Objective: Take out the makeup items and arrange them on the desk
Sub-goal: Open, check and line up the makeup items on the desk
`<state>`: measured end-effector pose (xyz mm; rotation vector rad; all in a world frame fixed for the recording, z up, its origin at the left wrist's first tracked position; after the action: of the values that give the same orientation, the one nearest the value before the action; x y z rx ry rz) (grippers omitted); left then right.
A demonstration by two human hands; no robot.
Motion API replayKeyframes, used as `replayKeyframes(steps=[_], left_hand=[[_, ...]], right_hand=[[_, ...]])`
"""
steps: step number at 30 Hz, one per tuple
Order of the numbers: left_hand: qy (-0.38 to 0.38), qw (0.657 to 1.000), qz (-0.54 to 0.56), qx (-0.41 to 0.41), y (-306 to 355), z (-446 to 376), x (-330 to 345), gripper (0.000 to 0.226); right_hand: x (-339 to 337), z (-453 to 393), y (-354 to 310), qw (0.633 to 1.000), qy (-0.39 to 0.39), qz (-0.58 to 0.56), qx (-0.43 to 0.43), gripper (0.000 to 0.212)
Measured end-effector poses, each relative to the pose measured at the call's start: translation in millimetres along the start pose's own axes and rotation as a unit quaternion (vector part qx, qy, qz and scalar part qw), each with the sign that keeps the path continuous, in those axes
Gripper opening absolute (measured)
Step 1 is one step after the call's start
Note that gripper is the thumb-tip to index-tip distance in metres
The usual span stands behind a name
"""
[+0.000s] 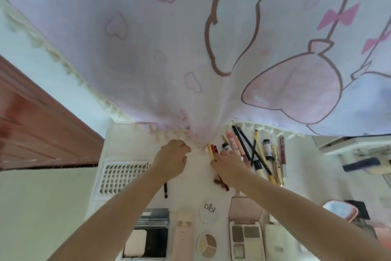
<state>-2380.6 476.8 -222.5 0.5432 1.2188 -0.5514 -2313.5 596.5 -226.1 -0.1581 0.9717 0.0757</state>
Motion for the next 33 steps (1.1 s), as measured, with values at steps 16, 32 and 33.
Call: replayKeyframes(steps=[16,32,33], left_hand=[[0.153,0.965,0.2,-0.068,221,-14,-104,0.033],[0.284,0.949,0.132,0.029,273,9,-161,0.027],[0.289,0.949,0.12,0.032,274,11,-162,0.026]], right_hand=[[-80,164,177,0.711,0.284,-0.643,0.007,0.014],[-92,220,200,0.833,0.278,-0.468,-0.1,0.037],[-90,220,198,0.826,0.267,-0.486,-0.101,0.034]])
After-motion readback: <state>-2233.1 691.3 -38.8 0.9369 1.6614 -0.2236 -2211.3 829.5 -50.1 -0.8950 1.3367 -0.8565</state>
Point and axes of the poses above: each hand's wrist, its own z-axis away from the middle knuckle, its own x-axis out of the palm, y = z × x, the point moved 5 cm from there along -z, towards the middle knuckle, and after that the axes turned 13 degrees about -z, right-handed, at the moved point
